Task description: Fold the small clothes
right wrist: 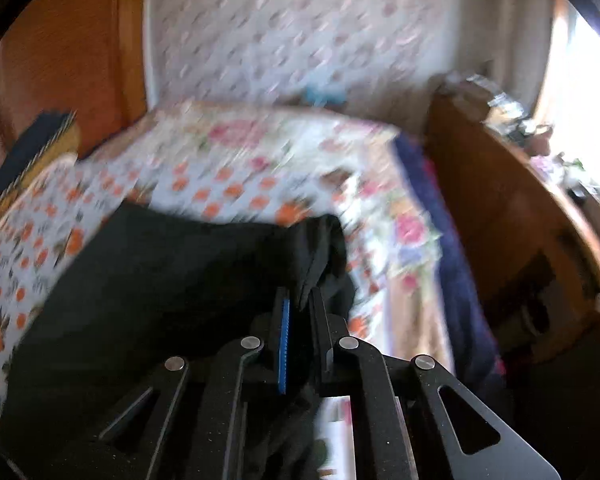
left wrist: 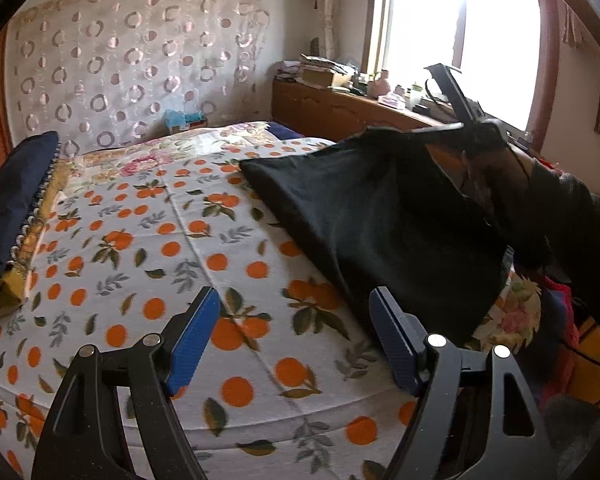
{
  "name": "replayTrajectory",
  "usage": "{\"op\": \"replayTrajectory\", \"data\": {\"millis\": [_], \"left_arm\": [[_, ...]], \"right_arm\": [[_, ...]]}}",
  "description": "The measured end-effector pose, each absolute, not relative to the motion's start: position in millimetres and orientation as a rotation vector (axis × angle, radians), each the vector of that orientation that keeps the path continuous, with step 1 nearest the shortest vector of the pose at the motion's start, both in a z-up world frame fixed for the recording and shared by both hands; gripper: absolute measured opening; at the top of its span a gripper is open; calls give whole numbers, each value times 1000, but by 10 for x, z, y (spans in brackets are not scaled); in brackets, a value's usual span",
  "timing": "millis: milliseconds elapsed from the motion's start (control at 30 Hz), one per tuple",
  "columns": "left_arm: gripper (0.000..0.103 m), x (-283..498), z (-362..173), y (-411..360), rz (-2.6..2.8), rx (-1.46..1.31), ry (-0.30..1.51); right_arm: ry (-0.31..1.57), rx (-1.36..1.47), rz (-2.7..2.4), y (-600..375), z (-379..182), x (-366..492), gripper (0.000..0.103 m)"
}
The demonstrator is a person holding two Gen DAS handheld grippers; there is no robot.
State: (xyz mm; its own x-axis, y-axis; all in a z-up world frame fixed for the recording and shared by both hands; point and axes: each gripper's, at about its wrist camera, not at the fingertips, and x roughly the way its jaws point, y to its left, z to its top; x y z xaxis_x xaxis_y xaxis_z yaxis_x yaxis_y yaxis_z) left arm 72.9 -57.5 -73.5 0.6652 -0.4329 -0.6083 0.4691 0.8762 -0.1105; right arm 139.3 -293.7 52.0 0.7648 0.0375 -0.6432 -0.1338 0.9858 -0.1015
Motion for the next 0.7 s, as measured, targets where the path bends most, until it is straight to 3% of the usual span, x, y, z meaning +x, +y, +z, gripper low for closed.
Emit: {"op": "replayTrajectory", "data": {"millis": [133, 200, 300, 700], "left_arm": [[78, 718, -783, -723, -541, 78, 692], [78, 720, -798, -777, -550, 85, 702], [78, 725, -819, -840, -559, 93, 714], [78, 706, -911, -1147, -623, 144, 773]], "right_arm": [[727, -198, 25, -3011, 461, 1376, 9], [739, -215, -11, -3012, 459, 1333, 27], [710, -202, 10, -2996, 508, 1120, 43], [749, -155, 160, -3032, 312, -48, 43]]}}
